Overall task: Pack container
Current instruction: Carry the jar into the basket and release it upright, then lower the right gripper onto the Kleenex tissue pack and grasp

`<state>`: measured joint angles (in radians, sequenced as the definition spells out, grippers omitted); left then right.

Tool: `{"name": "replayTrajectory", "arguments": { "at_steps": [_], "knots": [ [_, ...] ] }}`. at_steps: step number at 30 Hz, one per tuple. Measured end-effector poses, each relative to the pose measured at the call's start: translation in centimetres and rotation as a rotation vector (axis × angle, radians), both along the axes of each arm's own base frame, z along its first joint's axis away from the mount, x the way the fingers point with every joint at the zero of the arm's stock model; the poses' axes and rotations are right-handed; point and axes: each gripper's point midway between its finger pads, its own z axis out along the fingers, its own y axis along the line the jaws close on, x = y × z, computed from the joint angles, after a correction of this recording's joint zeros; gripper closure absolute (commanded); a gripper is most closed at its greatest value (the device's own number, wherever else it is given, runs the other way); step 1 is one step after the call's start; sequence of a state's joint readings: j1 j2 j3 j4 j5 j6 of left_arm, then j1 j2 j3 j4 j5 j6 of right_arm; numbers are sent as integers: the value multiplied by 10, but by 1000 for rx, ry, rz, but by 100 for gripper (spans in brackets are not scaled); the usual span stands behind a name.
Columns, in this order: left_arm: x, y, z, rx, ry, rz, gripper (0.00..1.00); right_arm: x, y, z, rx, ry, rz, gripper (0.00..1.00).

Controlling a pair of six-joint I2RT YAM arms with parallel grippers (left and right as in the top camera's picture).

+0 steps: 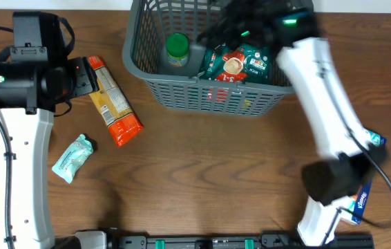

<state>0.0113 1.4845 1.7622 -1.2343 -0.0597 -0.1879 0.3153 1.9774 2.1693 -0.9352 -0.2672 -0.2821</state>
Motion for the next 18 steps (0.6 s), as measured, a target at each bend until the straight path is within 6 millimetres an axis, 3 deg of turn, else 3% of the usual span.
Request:
{"name": "replayTrajectory", "arguments": {
  "at_steps": [1, 2, 4, 6, 8, 10, 13, 15, 18],
  "knots": [
    [0, 0, 0, 0, 0, 0, 30, -3, -32, 23, 10, -7, -131, 1],
    [0, 0, 0, 0, 0, 0, 31, -7, -59, 38, 19, -3, -236, 1],
    [0, 0, 0, 0, 0, 0, 30, -24, -132, 66, 52, 11, -506, 1],
    [0, 0, 0, 0, 0, 0, 30, -53, -203, 77, 91, 64, -773, 1],
    [0, 0, 0, 0, 0, 0, 31, -85, -259, 73, 123, 141, -999, 1],
    [0, 0, 0, 0, 0, 0, 30, -116, -297, 58, 141, 247, -1170, 1],
    [0, 0, 0, 0, 0, 0, 30, -154, -332, 32, 147, 414, -1345, 1],
    [0, 0, 0, 0, 0, 0, 31, -175, -345, 19, 141, 508, -1414, 1],
    [0, 0, 0, 0, 0, 0, 31, -186, -355, 7, 177, 569, -1444, 1]
  ]
}}
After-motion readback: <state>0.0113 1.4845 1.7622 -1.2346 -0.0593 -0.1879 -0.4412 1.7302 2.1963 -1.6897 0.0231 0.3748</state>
